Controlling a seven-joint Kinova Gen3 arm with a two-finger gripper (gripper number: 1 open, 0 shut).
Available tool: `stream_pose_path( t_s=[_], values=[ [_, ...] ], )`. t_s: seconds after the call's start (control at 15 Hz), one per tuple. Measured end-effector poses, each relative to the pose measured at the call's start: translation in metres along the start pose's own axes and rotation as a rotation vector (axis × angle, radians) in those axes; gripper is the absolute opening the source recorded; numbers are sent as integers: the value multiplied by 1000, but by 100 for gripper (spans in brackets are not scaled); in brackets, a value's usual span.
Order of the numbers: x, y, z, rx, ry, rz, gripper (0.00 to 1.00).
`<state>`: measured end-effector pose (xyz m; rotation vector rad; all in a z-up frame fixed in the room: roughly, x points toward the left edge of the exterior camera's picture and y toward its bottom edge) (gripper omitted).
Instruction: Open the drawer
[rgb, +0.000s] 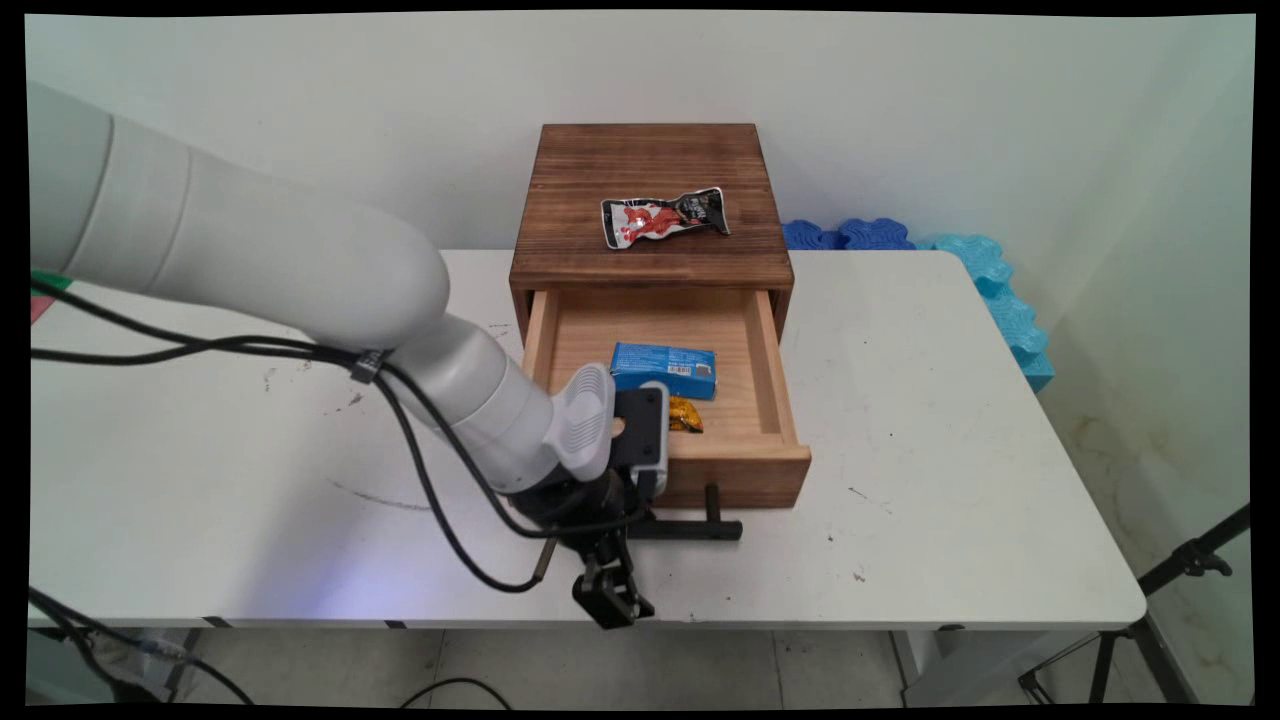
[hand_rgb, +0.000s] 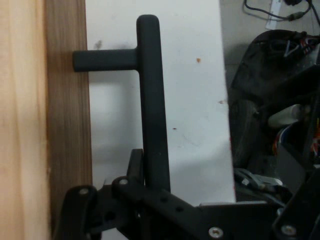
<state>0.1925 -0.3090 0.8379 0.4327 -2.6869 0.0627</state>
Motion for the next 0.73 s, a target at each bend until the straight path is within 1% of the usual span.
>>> stream_pose_path(
  t_s=[0.53,0.73],
  values=[
    [-6,26,-7,-28,17,-3,100],
    [-7,32,-10,-31,27,1,100]
  ],
)
